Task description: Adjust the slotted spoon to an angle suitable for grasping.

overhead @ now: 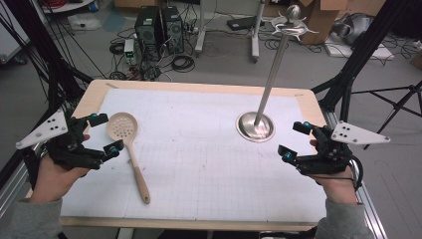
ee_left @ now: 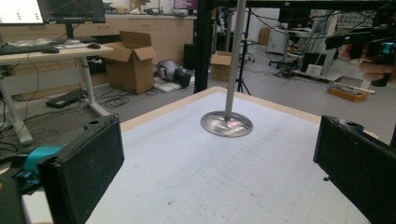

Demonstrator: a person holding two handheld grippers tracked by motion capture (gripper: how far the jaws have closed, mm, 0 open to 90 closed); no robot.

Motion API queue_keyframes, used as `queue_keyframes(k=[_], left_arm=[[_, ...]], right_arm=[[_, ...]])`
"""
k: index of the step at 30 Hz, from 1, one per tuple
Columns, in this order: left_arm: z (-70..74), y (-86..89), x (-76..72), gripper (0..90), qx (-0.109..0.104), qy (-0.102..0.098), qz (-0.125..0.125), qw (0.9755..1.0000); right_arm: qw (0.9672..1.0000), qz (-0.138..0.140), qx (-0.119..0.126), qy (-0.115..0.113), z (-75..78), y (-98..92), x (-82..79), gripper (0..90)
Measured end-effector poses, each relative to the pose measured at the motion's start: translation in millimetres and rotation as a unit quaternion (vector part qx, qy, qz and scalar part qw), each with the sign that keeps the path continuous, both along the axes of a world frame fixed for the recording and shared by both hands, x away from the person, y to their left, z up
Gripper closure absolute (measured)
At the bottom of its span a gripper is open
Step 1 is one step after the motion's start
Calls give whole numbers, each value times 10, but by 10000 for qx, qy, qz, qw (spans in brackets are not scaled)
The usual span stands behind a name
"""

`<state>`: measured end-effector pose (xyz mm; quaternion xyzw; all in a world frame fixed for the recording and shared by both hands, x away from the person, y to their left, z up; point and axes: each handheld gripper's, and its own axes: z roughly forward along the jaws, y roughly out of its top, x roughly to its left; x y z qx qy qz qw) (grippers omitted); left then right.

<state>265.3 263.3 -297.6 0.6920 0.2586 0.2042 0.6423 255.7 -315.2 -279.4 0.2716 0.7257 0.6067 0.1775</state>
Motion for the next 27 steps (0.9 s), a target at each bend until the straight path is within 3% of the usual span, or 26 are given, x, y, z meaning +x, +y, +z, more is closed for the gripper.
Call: queue_keyframes(k=[9,14,16,17,19,20,25,27], left_arm=[[-48,-12,18,21,90,44,53,9999],[-105,20,65,30,125,91,441,9989],[-124,33,72,73,185,105,502,9985],[-166,47,90,147,209,199,554,9980],[-190,54,98,170,232,221,572,9978],[-213,59,104,261,247,252,564,9978],[-342,73,152,359,425,394,729,9957],[-393,83,168,452,452,458,785,9948]], right_arm=[[10000,40,-40,2,-5,35,-3,86],[10000,33,-64,57,-29,41,21,86],[9999,39,-67,95,-34,42,24,86],[9999,33,-83,103,-41,42,33,87],[9999,27,-80,107,-42,42,34,87],[9999,33,-84,104,-43,46,34,87],[9998,27,-124,145,-39,78,22,86],[9997,43,-155,156,-39,96,22,87]])
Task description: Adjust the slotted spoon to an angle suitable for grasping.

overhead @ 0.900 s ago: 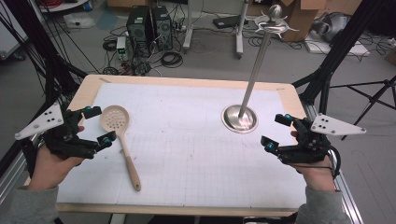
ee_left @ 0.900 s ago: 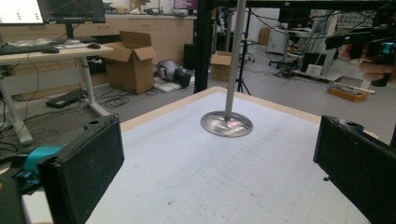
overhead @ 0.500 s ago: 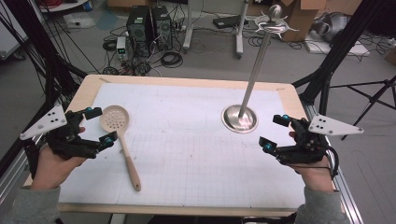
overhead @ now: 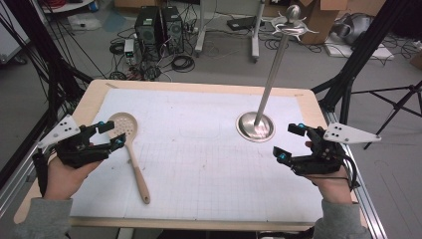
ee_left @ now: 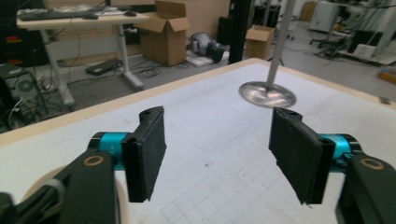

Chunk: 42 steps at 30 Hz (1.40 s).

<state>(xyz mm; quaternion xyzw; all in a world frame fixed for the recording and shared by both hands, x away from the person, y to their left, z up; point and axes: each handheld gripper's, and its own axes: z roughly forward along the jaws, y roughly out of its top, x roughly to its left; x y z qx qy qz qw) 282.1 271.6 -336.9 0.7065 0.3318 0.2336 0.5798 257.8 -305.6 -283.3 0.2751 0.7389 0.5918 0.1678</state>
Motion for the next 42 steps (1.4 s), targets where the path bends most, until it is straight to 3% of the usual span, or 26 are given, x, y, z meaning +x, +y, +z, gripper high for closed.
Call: queue_keyframes(k=[2,5,8,9,10,11,14,16,22,28,42], left_arm=[[-70,22,15,528,56,34,31,10000],[-120,33,32,602,-59,151,-10,9999],[-197,33,68,640,-349,329,-92,9988],[-222,22,78,701,-342,359,-98,9987],[-247,6,86,701,-254,374,-68,9990],[-304,-8,98,774,-92,416,-26,9991],[-363,-5,114,856,-4,458,-24,9989],[-448,8,150,867,36,633,-36,9980],[-564,-19,193,884,242,780,-155,9965],[-680,-41,236,893,452,1017,-303,9933],[-851,-40,302,894,741,1292,-171,9887]], right_arm=[[10000,6,-44,15,-8,22,8,86],[10000,27,-81,33,-21,33,16,86],[10000,26,-90,24,-25,37,22,86],[10000,27,-70,-7,-26,49,25,86],[10000,27,-70,-7,-26,49,25,86],[10000,41,-58,-27,-23,66,25,86],[9999,74,-68,-20,-18,85,20,86],[9999,96,-56,-22,-14,97,15,86],[10000,82,-33,-35,-18,95,18,86],[9999,105,-48,11,-34,113,27,86],[9999,96,-71,-43,-45,127,28,87]])
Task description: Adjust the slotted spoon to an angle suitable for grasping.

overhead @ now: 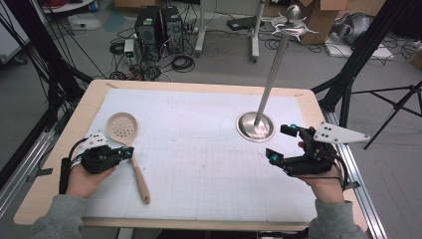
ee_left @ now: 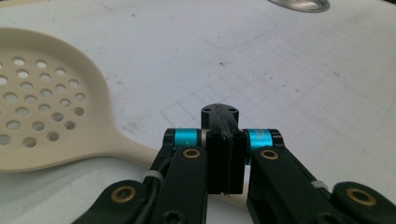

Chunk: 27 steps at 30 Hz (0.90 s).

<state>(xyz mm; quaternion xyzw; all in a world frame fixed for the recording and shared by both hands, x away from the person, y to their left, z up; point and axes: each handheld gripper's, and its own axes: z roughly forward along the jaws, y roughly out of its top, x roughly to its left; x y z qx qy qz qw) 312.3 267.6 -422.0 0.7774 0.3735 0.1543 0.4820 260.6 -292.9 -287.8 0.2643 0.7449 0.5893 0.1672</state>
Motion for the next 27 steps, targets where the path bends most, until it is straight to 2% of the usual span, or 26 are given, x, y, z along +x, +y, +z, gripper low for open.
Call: queue_keyframes(k=[3,5,8,12,15,17,20,21,27], left_arm=[[-31,-7,36,894,75,53,36,10000],[-76,-13,89,894,193,65,55,9998],[-109,-18,123,895,238,66,63,9997],[-154,-21,171,895,399,60,39,9992],[-155,-9,205,895,362,35,80,9993],[-156,-11,217,895,309,-50,53,9995],[-149,-22,241,895,427,-75,21,9991],[-147,-12,255,895,326,-92,15,9994],[-205,-36,321,895,422,-31,87,9991]], right_arm=[[9999,-49,93,-50,6,-16,-9,88],[9999,-44,74,-68,7,-8,-10,88],[10000,-10,30,-59,4,14,-9,88],[10000,76,-41,-26,-11,52,7,88],[9999,88,-52,-14,-24,58,14,88],[9999,79,-64,5,-29,58,10,88],[9999,78,-64,8,-33,61,4,88],[10000,81,-55,13,-32,67,-8,88],[9999,99,-103,24,-36,55,-57,88]])
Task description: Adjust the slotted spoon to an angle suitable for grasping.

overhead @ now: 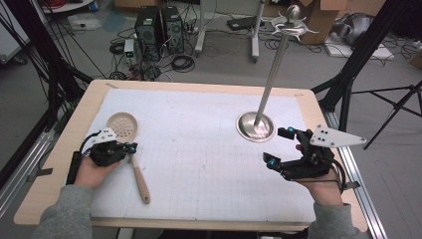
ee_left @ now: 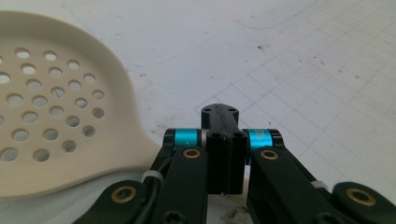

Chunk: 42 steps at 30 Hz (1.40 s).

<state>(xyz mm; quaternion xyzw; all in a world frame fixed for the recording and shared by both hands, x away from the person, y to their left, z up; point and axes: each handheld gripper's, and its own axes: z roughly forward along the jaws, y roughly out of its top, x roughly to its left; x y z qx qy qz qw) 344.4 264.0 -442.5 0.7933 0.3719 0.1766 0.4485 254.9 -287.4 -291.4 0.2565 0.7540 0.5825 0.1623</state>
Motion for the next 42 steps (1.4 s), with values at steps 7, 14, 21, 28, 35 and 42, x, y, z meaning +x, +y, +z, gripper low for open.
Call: queue_keyframes(k=[7,14,21,28,35,42], left_arm=[[18,-61,48,895,192,82,-57,9998],[-41,-81,74,895,399,249,21,9989],[-43,-73,13,896,453,211,102,9987],[-41,-3,-120,897,441,213,141,9987],[-45,84,-246,896,400,211,231,9987],[-50,166,-377,897,234,272,429,9984]], right_arm=[[10000,-71,-13,56,-24,-48,-39,88],[9999,-46,-57,70,-34,-51,-63,89],[9999,-25,-93,127,-56,-28,-42,88],[9998,66,-129,109,-49,27,-22,88],[9998,135,-132,97,-48,85,33,88],[9995,254,-166,118,-42,169,93,88]])
